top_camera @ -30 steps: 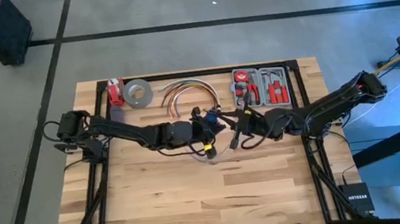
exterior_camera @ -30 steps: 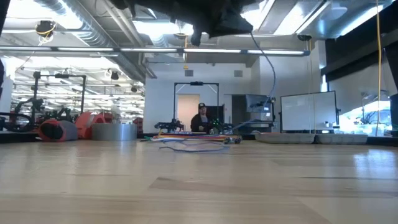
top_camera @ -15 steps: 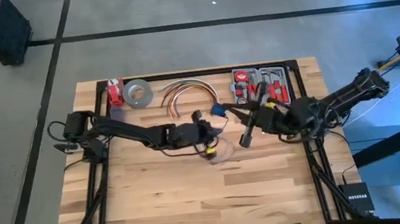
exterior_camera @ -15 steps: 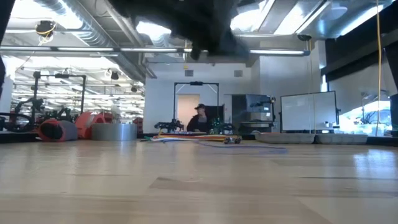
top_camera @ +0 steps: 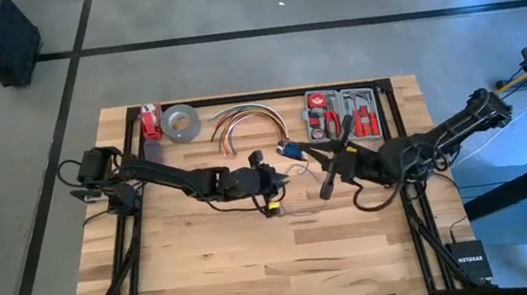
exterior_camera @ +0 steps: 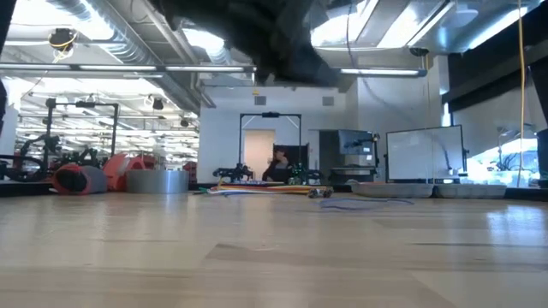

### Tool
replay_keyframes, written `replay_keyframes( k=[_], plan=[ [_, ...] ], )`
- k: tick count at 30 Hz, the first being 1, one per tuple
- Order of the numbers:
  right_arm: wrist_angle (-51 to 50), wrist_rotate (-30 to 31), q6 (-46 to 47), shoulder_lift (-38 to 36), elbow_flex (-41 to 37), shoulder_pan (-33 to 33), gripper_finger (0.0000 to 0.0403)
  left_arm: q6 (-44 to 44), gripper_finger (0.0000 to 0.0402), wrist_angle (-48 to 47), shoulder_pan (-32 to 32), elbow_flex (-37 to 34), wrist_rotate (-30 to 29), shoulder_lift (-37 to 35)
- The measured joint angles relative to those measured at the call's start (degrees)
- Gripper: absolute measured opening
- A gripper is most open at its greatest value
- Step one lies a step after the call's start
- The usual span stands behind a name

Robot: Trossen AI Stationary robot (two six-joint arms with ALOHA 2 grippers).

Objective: Coil cords
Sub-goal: Coil the blue wire on the black spool

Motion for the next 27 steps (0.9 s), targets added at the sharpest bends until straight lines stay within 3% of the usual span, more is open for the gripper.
replay_keyframes(
  k=[7,18,22,27],
  plan=[
    [-5.52,-2.06,6.14,0.51,-1.13,-1.31,0.0001,4.76,0.0118,7.19,-0.6,0.33,-0.03,-0.76],
    [3.82,-5.06,6.61,0.58,-8.6,-3.58,0.0001,8.14,0.012,16.23,-0.19,0.37,-0.03,4.22],
    [4.65,-5.33,5.98,0.57,-8.69,-3.47,0.0001,9.3,0.0098,14.1,-0.04,0.33,-0.06,4.67],
    [5.17,-5.25,4.93,0.4,-8.72,-3.45,0.0001,11.96,0.0023,11.01,-0.52,0.35,-0.1,3.67]
  ],
)
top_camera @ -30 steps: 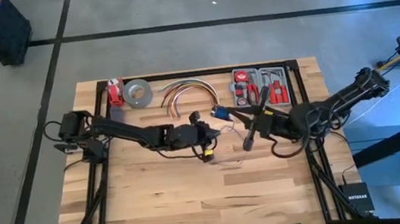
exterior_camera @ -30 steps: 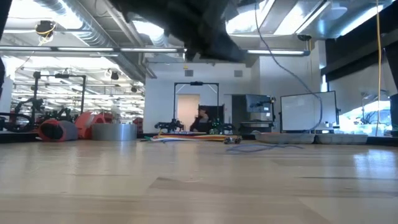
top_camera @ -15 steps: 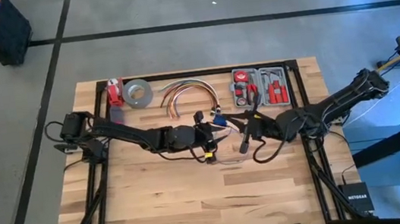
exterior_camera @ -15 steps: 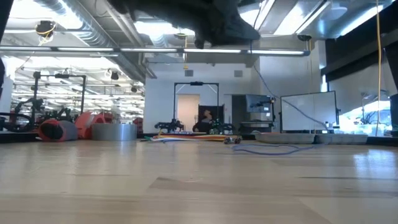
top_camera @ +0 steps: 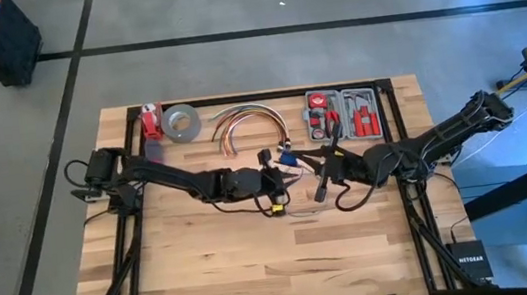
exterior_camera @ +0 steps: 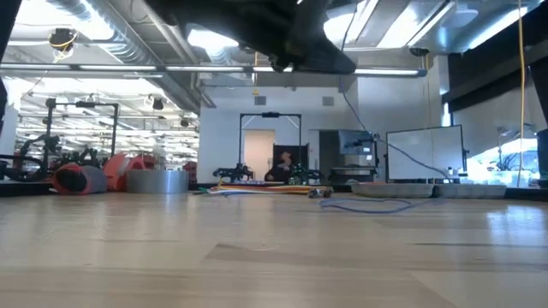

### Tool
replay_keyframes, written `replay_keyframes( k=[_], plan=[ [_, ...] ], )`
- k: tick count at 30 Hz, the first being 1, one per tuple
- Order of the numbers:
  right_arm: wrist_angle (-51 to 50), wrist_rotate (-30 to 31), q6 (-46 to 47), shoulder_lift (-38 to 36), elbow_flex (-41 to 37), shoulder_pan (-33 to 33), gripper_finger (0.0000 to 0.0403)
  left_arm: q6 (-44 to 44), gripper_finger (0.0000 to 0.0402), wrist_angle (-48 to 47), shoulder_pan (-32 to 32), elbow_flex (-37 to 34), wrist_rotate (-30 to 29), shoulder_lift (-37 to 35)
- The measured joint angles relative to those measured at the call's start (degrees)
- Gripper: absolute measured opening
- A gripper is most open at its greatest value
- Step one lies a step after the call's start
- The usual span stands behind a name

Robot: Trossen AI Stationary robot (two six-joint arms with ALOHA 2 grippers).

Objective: Coil cords
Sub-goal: Coil the blue wire on the black spool

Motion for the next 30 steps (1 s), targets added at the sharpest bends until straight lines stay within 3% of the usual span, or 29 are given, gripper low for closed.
replay_keyframes(
  k=[6,9,20,25,30],
  plan=[
    [-1.55,-0.96,-0.02,-1.12,-0.17,1.37,0.0001,-0.99,0.0003,-8.28,0.58,0.17,-0.19,-0.58],
    [-3.43,-0.98,-0.06,-1.24,-0.3,3.47,0.0001,-2.4,0.0003,-13.47,1.15,0.22,-3.05,-1.96],
    [-16.76,-2.47,8.77,-1.22,-0.02,6.41,0.0001,-3.31,0.0002,-27.52,2.12,-0.07,-7.32,-13.78],
    [-20.47,1.01,8.99,0.22,0.01,5.63,0.0001,-9.08,0.0002,-34.58,1.01,-0.07,-6.85,-19.44],
    [-20.54,1.0,8.91,4.23,0.02,1.84,0.0001,-15.04,0.0002,-30.31,-0.46,-0.07,0.31,-21.27]
  ],
)
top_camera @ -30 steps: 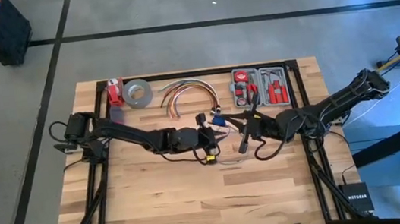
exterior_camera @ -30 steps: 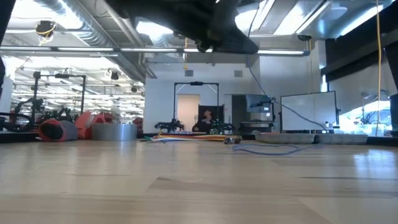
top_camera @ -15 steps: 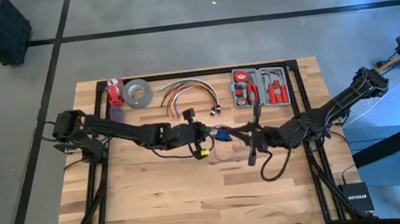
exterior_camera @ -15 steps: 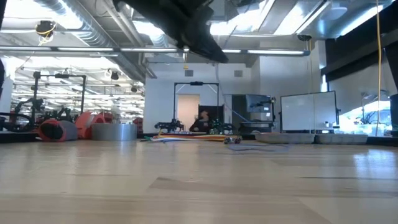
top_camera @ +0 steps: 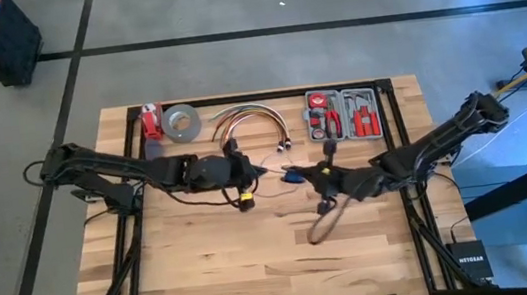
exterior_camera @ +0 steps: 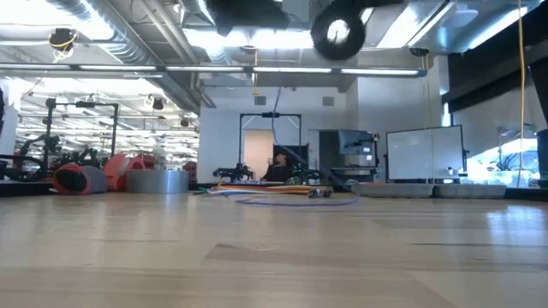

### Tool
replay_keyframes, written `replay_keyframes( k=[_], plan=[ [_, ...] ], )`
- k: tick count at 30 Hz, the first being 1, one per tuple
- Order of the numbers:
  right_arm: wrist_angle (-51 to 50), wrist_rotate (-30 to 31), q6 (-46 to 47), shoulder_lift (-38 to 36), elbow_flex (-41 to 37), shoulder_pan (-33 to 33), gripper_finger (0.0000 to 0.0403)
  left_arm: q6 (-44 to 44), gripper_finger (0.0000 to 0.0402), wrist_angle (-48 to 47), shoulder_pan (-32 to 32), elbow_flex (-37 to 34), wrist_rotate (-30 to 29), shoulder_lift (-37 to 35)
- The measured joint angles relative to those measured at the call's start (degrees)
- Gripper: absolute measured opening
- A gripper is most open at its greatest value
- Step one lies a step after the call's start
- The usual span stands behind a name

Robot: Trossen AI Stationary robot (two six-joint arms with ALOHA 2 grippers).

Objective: Coil cords
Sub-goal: Coil the blue wire on the black spool

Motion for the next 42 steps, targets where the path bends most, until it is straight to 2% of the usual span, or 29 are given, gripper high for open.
replay_keyframes(
  k=[5,10,15,19,22,27,32,40,42],
  plan=[
    [2.79,0.49,-0.01,4.71,0.04,-3.89,0.0001,-3.59,0.0003,3.51,-1.34,-0.07,0.38,1.14],
    [10.21,0.64,-0.13,7.92,0.04,-6.17,0.0001,-4.77,0.0003,10.59,-1.37,-0.07,0.34,4.57],
    [14.87,-0.47,-0.2,8.82,-0.02,-7.22,0.0001,-4.74,0.0003,17.17,-1.44,-0.04,0.34,9.64],
    [17.93,-0.44,-0.38,8.84,-0.13,-7.48,0.0001,-4.39,0.0003,17.95,-1.65,-0.02,-0.05,10.73],
    [21.9,0.03,-1.99,8.89,-0.24,-7.47,0.0001,-4.31,0.0003,18.25,-1.93,0.09,-2.7,11.13],
    [28.67,0.02,-4.24,8.89,-0.28,-7.51,0.0001,-2.17,0.0003,18.57,-2.51,0.2,-9.2,11.23],
    [35.03,-0.42,-7.33,8.84,-0.24,-7.47,0.0001,-0.34,0.0003,21.09,-2.54,0.26,-10.46,11.21],
    [35.05,0.62,-10.46,8.32,1.42,-7.36,0.0001,9.38,0.0003,33.99,-4.4,0.06,-11.19,10.88],
    [33.51,0.53,-9.65,8.32,1.49,-7.24,0.0001,12.46,0.0003,35.61,-5.03,-0.02,-13.13,10.51]
  ],
)
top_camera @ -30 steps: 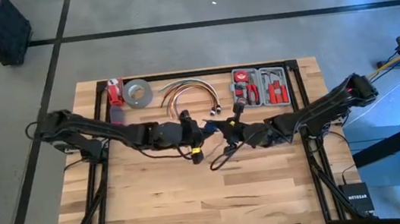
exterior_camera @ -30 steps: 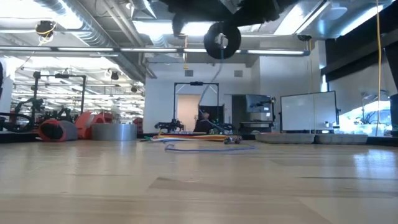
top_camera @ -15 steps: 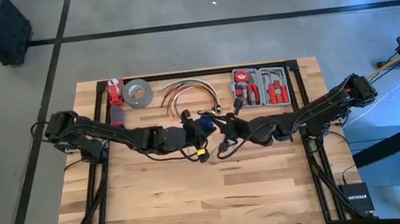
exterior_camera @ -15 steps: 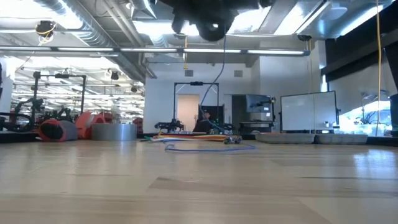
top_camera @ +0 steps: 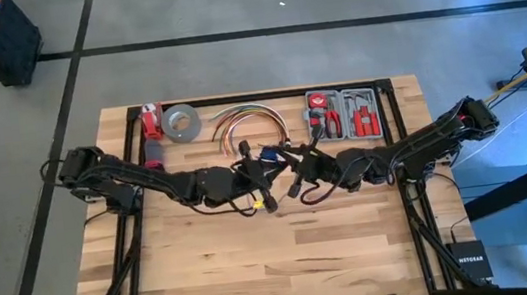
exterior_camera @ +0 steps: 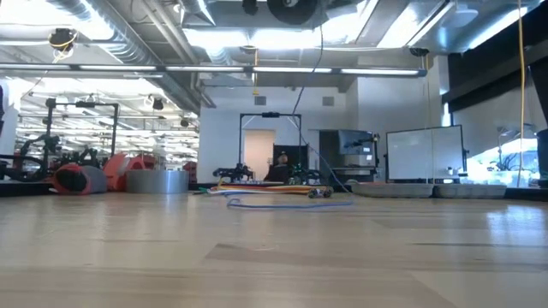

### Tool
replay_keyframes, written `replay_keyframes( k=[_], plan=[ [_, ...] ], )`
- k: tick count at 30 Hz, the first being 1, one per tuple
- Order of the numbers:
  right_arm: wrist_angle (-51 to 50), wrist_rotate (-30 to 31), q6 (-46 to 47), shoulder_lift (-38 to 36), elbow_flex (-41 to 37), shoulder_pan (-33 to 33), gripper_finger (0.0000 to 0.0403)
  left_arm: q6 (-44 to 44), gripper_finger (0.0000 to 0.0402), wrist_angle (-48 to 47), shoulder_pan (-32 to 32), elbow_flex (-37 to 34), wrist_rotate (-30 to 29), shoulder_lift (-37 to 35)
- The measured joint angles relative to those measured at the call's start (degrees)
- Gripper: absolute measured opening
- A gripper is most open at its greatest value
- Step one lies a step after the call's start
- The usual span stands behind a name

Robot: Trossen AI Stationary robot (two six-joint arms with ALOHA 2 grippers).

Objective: Coil cords
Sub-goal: Coil the blue wire on the black spool

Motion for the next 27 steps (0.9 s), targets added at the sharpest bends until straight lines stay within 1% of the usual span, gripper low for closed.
replay_keyframes(
  k=[2,4,5,8,10,13,15,17,20,23,27],
  plan=[
    [-0.77,-0.04,0.52,0.08,0.02,0.83,0.0001,3.4,0.0003,0.16,-0.56,-0.1,-3.86,0.06],
    [0.22,-0.11,0.31,0.13,0.02,1.4,0.0001,6.11,0.0003,0.26,-0.78,-0.11,-8.72,0.09],
    [1.08,0.0,-0.07,0.11,0.02,1.69,0.0001,7.04,0.0003,0.5,-0.81,-0.11,-10.22,0.09],
    [1.27,0.39,-1.11,0.0,0.68,1.98,0.0001,7.82,0.0003,2.73,-0.69,-0.04,-11.42,0.64],
    [0.92,0.38,-1.23,0.0,1.25,1.83,0.0001,9.78,0.0003,5.44,-0.63,-0.02,-12.43,1.44],
    [0.73,-0.11,-1.23,-0.07,1.46,1.88,0.0001,12.86,0.0003,7.03,-1.46,0.0,-14.31,1.51],
    [0.54,-0.35,-1.19,-0.07,1.53,1.96,0.0001,16.84,0.0003,7.67,-2.2,0.0,-16.16,1.51],
    [-1.05,-0.39,-1.0,-0.1,1.62,1.97,0.0001,23.33,0.0003,7.73,-3.24,0.0,-17.98,1.51],
    [-3.28,-0.86,-0.79,-0.11,1.61,2.13,0.0001,29.49,0.0003,7.48,-5.28,-0.02,-18.83,1.5],
    [-4.64,-1.92,-0.81,-0.5,1.4,2.98,0.0001,30.42,0.0003,6.64,-6.93,0.0,-19.25,1.31],
    [-5.08,-2.02,-0.98,-1.82,1.33,3.42,0.0001,29.52,0.0004,4.34,-7.75,0.11,-19.45,1.31]
  ],
)
